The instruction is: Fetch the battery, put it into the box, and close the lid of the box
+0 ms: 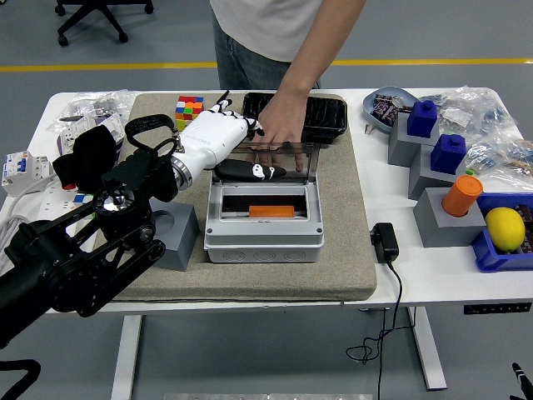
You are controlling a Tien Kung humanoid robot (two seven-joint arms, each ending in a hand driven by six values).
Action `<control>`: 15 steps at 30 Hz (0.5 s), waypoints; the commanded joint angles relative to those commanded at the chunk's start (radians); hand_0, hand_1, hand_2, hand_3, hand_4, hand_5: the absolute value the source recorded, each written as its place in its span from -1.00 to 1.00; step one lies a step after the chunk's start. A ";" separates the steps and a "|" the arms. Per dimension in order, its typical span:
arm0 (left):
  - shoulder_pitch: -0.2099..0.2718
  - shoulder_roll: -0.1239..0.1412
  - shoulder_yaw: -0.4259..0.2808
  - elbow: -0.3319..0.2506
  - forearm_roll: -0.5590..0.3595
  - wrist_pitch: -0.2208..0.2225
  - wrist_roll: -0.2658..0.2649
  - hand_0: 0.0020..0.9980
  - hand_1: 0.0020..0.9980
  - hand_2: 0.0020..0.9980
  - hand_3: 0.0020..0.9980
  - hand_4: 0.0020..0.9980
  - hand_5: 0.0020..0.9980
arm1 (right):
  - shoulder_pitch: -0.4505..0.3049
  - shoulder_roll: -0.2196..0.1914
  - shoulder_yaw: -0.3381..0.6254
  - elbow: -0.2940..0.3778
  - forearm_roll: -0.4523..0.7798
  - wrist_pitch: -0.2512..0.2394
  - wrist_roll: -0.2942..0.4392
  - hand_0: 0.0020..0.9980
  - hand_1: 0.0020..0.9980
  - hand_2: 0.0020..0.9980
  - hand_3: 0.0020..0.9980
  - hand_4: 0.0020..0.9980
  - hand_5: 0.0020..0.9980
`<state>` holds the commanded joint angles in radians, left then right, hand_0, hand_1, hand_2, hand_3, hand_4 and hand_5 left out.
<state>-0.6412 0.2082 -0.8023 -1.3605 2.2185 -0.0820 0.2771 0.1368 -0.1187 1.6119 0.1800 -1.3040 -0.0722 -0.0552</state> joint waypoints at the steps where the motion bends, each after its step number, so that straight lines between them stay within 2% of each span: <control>1: -0.001 0.001 0.001 -0.002 -0.004 -0.003 0.002 0.36 -0.04 0.24 0.39 1.00 1.00 | 0.000 0.000 0.002 0.000 -0.001 0.000 0.000 0.67 0.49 0.49 0.60 1.00 1.00; 5: -0.001 0.003 0.006 -0.002 -0.009 -0.013 0.009 0.36 -0.04 0.24 0.39 1.00 1.00 | 0.000 -0.002 0.005 0.000 -0.004 -0.001 0.000 0.67 0.49 0.49 0.60 1.00 1.00; 6: -0.001 0.004 0.009 -0.002 -0.012 -0.014 0.009 0.03 -0.48 0.15 0.24 1.00 1.00 | 0.001 -0.002 0.007 0.000 -0.004 -0.001 0.000 0.67 0.49 0.49 0.61 1.00 1.00; 11: 0.000 0.007 0.018 -0.010 -0.024 -0.033 0.020 0.03 -0.48 0.15 0.24 1.00 1.00 | 0.002 -0.002 0.010 0.000 -0.007 0.000 0.002 0.67 0.49 0.49 0.61 1.00 1.00; 12: 0.000 0.007 0.021 -0.016 -0.027 -0.038 0.024 -0.22 -0.66 0.02 0.10 1.00 1.00 | 0.003 -0.002 0.011 0.000 -0.007 -0.001 0.002 0.67 0.49 0.49 0.60 1.00 1.00; 15: 0.002 0.011 0.028 -0.045 -0.034 -0.050 0.037 -0.22 -0.66 0.02 0.10 1.00 1.00 | 0.003 -0.002 0.013 0.000 -0.008 -0.001 0.002 0.67 0.49 0.49 0.60 1.00 1.00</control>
<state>-0.6393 0.2195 -0.7743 -1.4055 2.1848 -0.1321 0.3136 0.1401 -0.1207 1.6246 0.1800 -1.3116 -0.0729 -0.0531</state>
